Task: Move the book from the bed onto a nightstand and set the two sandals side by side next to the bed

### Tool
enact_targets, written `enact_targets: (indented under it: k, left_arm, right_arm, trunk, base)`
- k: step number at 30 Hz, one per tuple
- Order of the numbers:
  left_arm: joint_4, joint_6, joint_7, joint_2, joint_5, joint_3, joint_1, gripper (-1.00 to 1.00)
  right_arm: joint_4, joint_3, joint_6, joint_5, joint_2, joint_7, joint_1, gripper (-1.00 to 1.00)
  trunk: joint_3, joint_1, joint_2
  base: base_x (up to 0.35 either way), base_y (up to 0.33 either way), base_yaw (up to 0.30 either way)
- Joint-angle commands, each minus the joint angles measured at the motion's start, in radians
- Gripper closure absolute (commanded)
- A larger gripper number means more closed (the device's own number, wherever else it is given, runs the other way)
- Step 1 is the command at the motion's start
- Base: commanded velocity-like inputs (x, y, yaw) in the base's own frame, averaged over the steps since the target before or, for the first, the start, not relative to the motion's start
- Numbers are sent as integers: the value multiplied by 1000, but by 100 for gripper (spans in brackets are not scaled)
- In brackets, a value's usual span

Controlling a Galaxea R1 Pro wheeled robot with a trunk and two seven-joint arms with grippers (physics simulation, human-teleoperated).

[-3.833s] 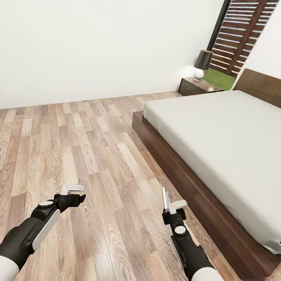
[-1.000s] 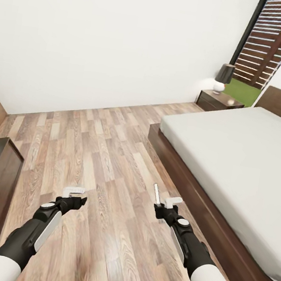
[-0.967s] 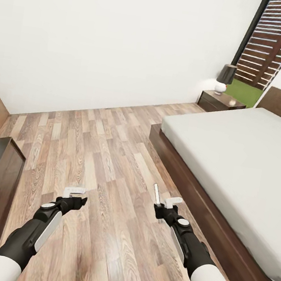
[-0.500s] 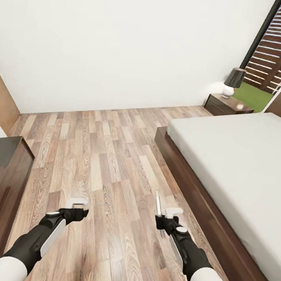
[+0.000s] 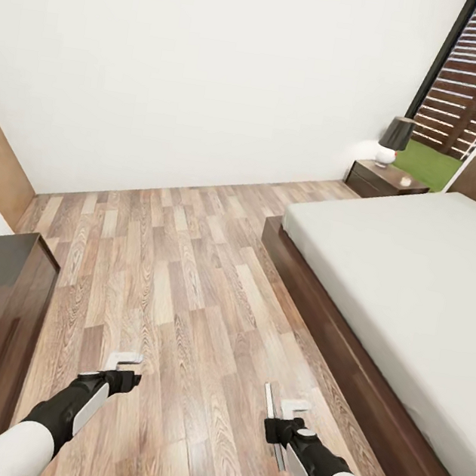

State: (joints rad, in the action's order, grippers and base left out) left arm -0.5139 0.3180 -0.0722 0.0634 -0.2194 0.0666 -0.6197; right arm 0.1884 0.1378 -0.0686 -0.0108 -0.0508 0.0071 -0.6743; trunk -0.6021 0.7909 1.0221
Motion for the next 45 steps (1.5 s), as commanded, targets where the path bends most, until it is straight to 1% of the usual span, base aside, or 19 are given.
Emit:
enact_targets:
  k: [1,4,6,8,10,11,14,16,18,21,35,45]
  left_arm:
    - [1,0,-8,2,-11,7,-1,-100]
    - [10,-30,-8,4,-13,6,-3,-100]
    - [24,-45,-8,4,-11,6,-4,-100]
    - [28,-49,-8,5,-11,6,-4,-100]
    - [32,-53,-8,5,-10,6,-5,-100]
    - [34,-55,-8,5,-9,6,-4,-100]
    - [35,-57,-7,5,-9,6,-5,-100]
    - [35,-64,-7,5,-10,6,-5,-100]
    - [35,-88,-5,4,-11,6,-4,-100]
    - [35,-94,-5,2,-11,6,-4,-100]
    - [31,-96,-5,4,-11,6,-4,-100]
    - [31,-96,-5,4,-11,6,-3,-100]
  right_arm:
    - [-2,5,-4,-1,0,1,0,100]
    - [-7,5,12,-4,1,4,-1,100]
    - [0,5,58,-10,2,18,0,100]
    - [2,5,85,-13,2,30,0,100]
    - [5,4,124,-15,3,72,1,100]
    - [6,3,143,-16,6,127,1,100]
    - [6,2,152,-17,6,163,1,100]
    - [6,2,154,-17,4,175,1,100]
    - [6,2,156,-18,3,181,1,100]
    - [6,2,155,-18,2,182,1,100]
    - [6,2,155,-17,3,183,1,100]
    - [6,3,155,-17,3,184,1,100]
  trunk:
    - [2,-4,-7]
    - [12,-15,-28]
    - [18,-23,-42]
    - [24,-31,-56]
    - [31,-38,-70]
    - [34,-42,-77]
    - [43,-54,-98]
    - [49,-61,-112]
    - [56,-69,-126]
    - [65,-81,-147]
    - [110,-134,-245]
    - [151,-173,-315]
  base:
    - [0,0,0]
    - [0,0,0]
    - [0,0,0]
    - [0,0,0]
    - [0,0,0]
    - [0,0,0]
    - [0,0,0]
    - [0,0,0]
    - [0,0,0]
    - [0,0,0]
    - [0,0,6]
    - [0,0,180]
